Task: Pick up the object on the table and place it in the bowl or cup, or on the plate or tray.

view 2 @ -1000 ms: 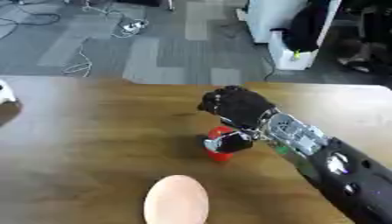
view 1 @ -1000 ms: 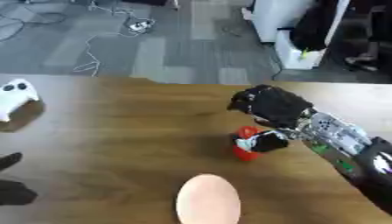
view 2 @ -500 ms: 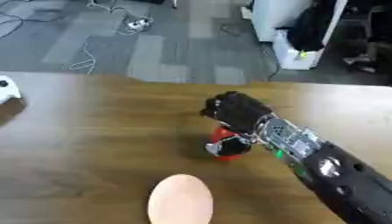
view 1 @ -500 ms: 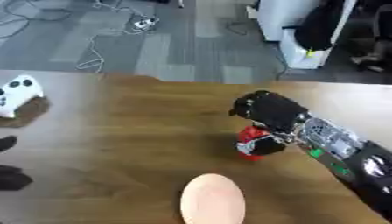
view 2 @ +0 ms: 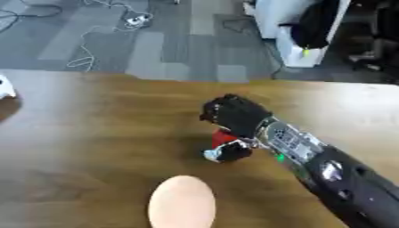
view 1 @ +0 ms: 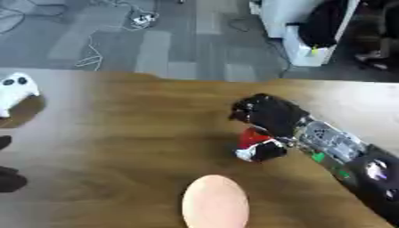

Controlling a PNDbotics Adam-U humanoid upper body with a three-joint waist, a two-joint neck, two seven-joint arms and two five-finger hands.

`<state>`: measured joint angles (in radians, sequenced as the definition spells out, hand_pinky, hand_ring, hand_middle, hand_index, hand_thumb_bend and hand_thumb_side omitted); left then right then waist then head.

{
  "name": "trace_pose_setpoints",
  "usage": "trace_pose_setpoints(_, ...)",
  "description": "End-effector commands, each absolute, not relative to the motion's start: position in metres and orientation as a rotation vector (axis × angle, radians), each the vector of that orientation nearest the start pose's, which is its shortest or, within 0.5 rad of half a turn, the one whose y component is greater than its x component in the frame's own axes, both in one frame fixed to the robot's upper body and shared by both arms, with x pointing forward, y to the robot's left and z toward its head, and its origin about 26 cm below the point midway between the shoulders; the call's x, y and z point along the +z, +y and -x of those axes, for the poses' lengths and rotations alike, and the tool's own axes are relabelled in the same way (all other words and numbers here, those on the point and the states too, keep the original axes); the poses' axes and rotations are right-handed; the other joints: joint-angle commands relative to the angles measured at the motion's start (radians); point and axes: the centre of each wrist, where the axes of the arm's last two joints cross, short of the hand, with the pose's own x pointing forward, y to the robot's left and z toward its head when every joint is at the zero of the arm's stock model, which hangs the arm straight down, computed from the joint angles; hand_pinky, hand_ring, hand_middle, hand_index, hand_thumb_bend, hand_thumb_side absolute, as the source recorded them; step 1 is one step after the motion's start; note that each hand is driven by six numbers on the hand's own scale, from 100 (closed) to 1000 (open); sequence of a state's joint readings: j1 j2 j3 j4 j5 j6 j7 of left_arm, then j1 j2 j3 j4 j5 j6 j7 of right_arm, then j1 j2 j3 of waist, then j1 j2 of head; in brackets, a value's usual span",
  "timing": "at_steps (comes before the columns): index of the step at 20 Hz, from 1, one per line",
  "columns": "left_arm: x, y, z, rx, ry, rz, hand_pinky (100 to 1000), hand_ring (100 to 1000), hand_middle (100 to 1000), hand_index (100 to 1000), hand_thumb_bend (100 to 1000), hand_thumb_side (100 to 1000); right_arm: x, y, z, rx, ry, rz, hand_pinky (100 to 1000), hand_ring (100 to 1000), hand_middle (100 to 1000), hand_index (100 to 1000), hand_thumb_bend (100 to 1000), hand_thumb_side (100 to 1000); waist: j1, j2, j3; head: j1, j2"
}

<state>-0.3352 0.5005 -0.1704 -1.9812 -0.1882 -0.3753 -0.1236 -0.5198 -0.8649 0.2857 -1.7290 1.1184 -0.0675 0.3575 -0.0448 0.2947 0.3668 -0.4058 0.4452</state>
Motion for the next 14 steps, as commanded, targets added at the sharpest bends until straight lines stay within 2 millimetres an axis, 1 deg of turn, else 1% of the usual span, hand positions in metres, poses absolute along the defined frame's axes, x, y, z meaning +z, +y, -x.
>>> trace_pose_setpoints(1, 0.209, 0.248, -0.299, 1.378, 3.252, 0.284, 734, 1000, 626, 759, 100, 725, 0.248, -0.301, -0.334, 1.945, -1.253, 1.523, 846, 879, 846, 852, 519, 900, 0.001, -0.016, -0.004, -0.02, -0.019)
trace_pose_setpoints(4, 0.207, 0.249, -0.298, 1.387, 3.254, 0.298, 735, 1000, 626, 759, 100, 729, 0.25, -0.297, -0.327, 2.036, -1.249, 1.481, 868, 892, 854, 845, 543, 906, -0.001, -0.017, -0.009, -0.03, -0.029)
trace_pose_setpoints(7, 0.206, 0.25, -0.298, 1.394, 3.254, 0.312, 736, 1000, 627, 760, 100, 731, 0.252, -0.294, -0.32, 2.103, -1.243, 1.444, 879, 897, 855, 840, 545, 906, -0.002, -0.017, -0.014, -0.035, -0.037)
trace_pose_setpoints(11, 0.205, 0.25, -0.298, 1.39, 3.255, 0.323, 735, 1000, 627, 760, 100, 731, 0.255, -0.292, -0.315, 2.119, -1.25, 1.423, 886, 896, 854, 841, 526, 894, -0.001, -0.013, -0.017, -0.035, -0.037)
trace_pose_setpoints(12, 0.205, 0.25, -0.298, 1.388, 3.255, 0.325, 735, 1000, 626, 760, 100, 731, 0.255, -0.292, -0.315, 2.117, -1.255, 1.422, 877, 889, 848, 842, 518, 875, 0.0, -0.011, -0.017, -0.034, -0.037)
trace_pose_setpoints(13, 0.205, 0.25, -0.298, 1.385, 3.255, 0.327, 735, 1000, 626, 760, 100, 731, 0.255, -0.291, -0.315, 2.111, -1.264, 1.421, 877, 889, 848, 842, 518, 875, 0.001, -0.009, -0.017, -0.033, -0.036)
trace_pose_setpoints(14, 0.205, 0.25, -0.298, 1.382, 3.256, 0.329, 735, 1000, 626, 760, 100, 732, 0.255, -0.291, -0.314, 2.106, -1.273, 1.421, 855, 875, 838, 838, 511, 840, 0.001, -0.007, -0.017, -0.033, -0.035)
